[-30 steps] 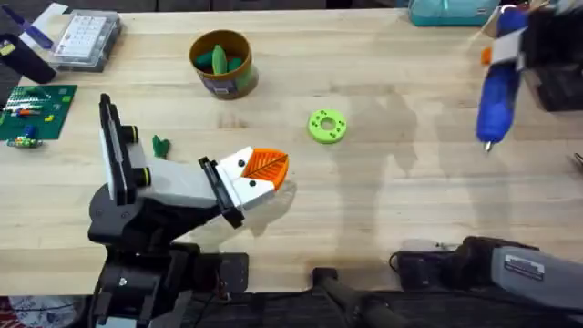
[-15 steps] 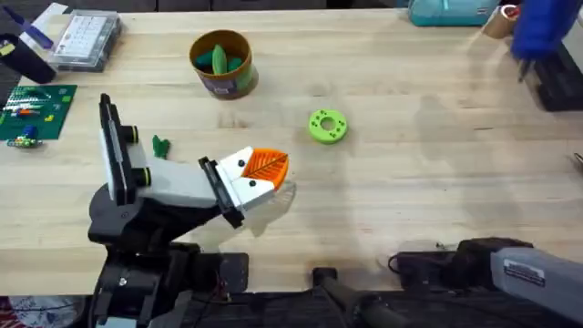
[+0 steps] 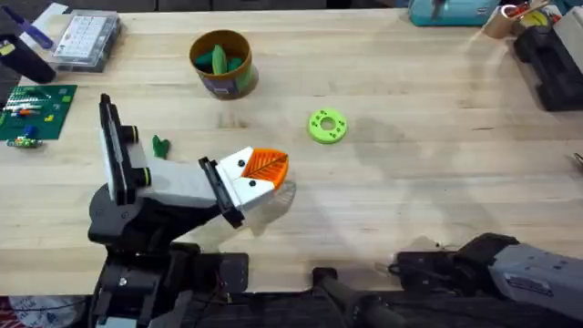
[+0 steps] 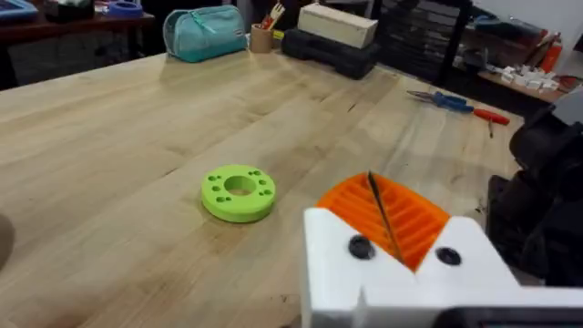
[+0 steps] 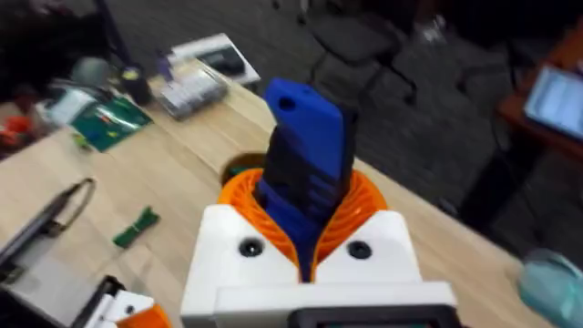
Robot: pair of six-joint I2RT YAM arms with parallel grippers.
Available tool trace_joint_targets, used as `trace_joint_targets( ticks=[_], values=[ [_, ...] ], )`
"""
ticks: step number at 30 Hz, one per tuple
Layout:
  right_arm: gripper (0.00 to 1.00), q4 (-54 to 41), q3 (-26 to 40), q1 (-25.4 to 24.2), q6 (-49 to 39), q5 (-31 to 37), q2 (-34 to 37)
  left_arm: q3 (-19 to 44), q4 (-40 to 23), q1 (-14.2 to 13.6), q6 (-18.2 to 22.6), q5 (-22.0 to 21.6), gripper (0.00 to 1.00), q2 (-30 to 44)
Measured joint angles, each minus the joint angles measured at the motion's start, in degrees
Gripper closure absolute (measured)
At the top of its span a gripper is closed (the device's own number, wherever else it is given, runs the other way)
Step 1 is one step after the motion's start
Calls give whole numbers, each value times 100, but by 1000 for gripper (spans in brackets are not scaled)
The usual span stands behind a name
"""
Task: Pick up the gripper from the table and insert it into the empty holder that is missing its gripper. Then pick up a screw, insert it into the mounting hole, and use the screwdriver to tighten it. Finally, clean up the table by picking up the vegetable and placing it into the bucket.
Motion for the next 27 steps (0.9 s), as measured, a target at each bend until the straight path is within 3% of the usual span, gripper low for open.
trace_joint_targets(
  ticks=[12,22,24,27],
  values=[
    [973,655,-316,1292,-45,-70,-77,2,-11,0,-1,22,996,0],
    [972,2785,-2476,1708,49,-448,-715,2,-11,0,0,26,996,0],
    [973,4018,-3284,1877,106,-627,-791,2,-13,0,0,26,996,0],
    [973,4929,-3802,2016,132,-710,-787,2,-13,0,-2,26,996,0]
  ],
)
